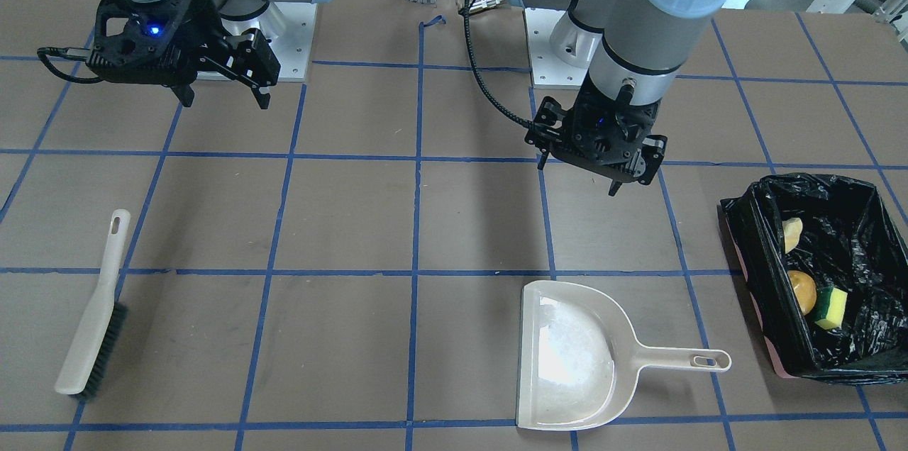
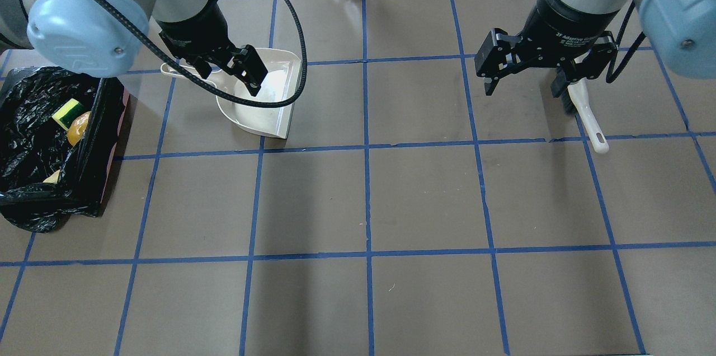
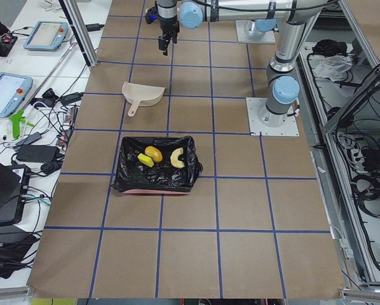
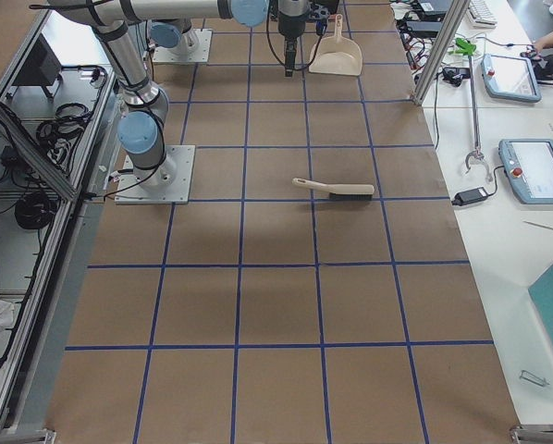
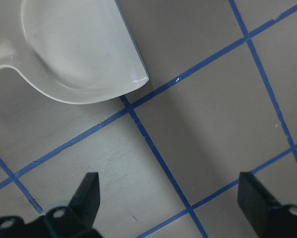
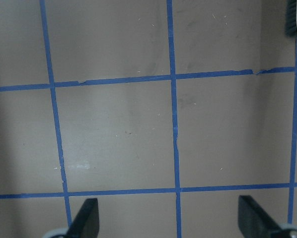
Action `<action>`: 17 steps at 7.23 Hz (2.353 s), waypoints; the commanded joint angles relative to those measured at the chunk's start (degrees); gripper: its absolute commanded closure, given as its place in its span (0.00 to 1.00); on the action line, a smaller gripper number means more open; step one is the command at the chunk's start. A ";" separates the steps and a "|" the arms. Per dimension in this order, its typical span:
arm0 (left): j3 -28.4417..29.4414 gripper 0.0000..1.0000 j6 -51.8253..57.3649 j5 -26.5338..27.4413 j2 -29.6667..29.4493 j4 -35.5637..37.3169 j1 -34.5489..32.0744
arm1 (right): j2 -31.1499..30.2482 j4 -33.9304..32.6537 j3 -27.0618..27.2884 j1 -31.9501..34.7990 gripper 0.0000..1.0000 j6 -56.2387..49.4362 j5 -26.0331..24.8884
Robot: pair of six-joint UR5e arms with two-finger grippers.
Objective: Sweep and dump trash into bin
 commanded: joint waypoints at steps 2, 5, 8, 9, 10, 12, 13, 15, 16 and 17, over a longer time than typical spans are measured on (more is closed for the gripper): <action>11.42 0.00 -12.52 -0.34 0.40 -12.17 -2.15 | -0.09 0.09 0.00 0.03 0.00 0.52 0.00; -0.48 0.00 -14.92 -0.35 8.11 -12.02 -3.66 | -0.09 0.18 0.00 0.03 0.00 0.00 -0.09; -2.98 0.00 -9.13 -6.02 10.69 -11.49 9.13 | -0.09 0.27 0.00 0.03 0.00 0.00 -0.35; -2.80 0.00 -8.76 -4.58 10.52 -11.40 8.14 | 0.00 0.18 0.00 0.03 0.00 0.08 -0.09; -2.02 0.00 -9.72 -3.17 9.56 -9.31 7.52 | 0.00 0.26 0.00 0.03 0.00 0.09 0.00; 0.88 0.01 -10.61 -2.20 8.06 -9.38 6.46 | 0.09 0.27 0.00 0.03 0.00 0.09 0.00; 0.80 0.00 -10.26 -1.15 7.71 -9.64 6.11 | 0.09 0.27 0.00 0.03 0.00 0.00 0.00; 0.97 0.00 -10.16 -1.05 7.79 -9.12 6.02 | 0.09 0.27 0.00 0.03 0.00 0.00 0.00; 0.98 0.00 -10.25 -1.14 8.06 -9.12 6.02 | 0.09 0.27 0.00 0.03 0.00 0.00 0.00; 0.98 0.00 -10.43 -1.05 8.15 -9.12 5.93 | 0.09 0.27 0.00 0.03 0.00 0.00 0.00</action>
